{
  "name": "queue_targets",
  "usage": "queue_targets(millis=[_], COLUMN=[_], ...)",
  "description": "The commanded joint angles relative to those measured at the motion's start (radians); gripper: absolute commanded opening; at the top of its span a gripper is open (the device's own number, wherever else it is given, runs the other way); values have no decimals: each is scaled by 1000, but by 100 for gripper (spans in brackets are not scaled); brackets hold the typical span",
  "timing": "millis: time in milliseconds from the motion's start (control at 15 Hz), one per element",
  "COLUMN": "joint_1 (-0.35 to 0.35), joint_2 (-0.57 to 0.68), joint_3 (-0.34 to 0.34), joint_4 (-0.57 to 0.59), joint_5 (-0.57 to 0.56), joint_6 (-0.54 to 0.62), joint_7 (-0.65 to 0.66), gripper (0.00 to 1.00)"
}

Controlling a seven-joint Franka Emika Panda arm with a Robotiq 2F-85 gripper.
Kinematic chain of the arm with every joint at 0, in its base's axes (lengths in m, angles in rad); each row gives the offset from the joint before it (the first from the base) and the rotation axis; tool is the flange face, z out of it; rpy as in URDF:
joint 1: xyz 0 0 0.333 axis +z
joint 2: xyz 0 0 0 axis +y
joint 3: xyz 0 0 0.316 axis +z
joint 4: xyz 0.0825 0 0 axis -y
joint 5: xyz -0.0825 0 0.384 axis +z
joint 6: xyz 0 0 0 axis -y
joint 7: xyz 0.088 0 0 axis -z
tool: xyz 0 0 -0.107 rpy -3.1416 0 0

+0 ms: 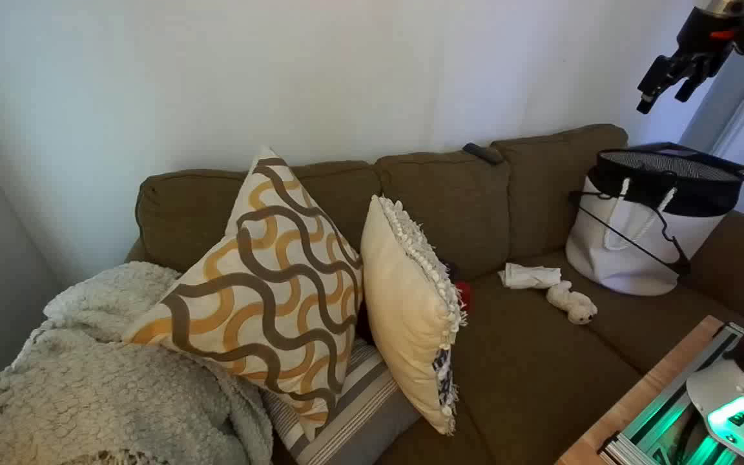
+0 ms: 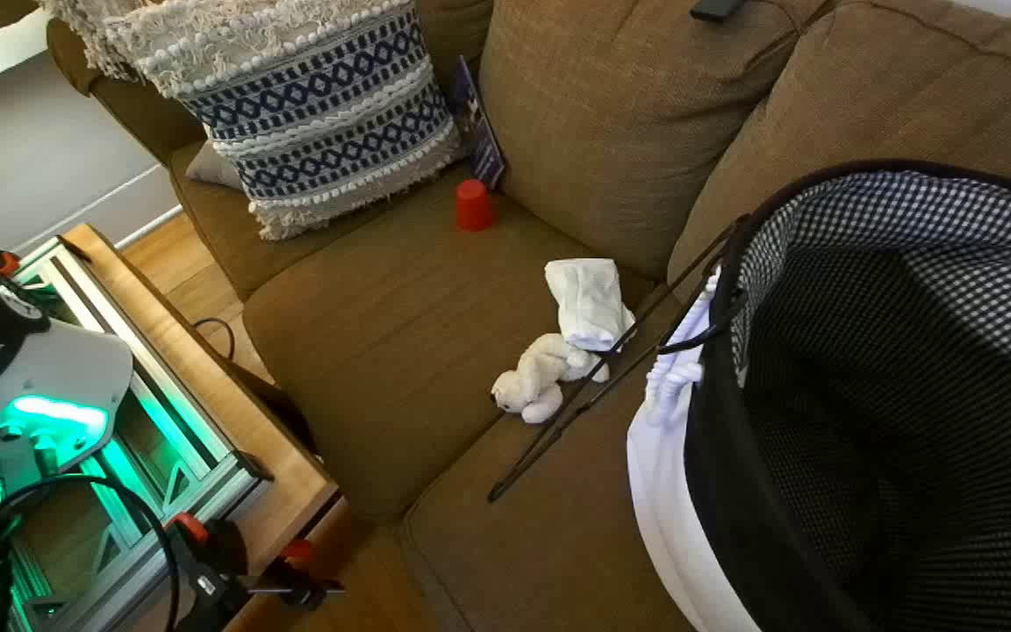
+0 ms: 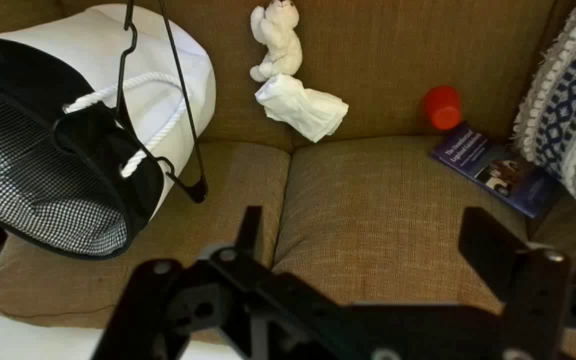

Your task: Shift the book to the top half of the sofa

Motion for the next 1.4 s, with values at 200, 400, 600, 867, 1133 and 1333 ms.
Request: queue_targets(millis=[200,400,600,867,1133,1333], joint_1=[20,-3,-24,-6,-63,37], joint_2=[1,26,132,355,616,611], joint_3=[-14,14,83,167,256,169], joint_4=[3,15,15,44,135,115], joint_5=[-13,-17,4,14,-41,-40], joint_6=[-5,-12,32,81,98,95], joint_7=[11,79,292,495,652,637], gripper=[100,100,100,100,100,100])
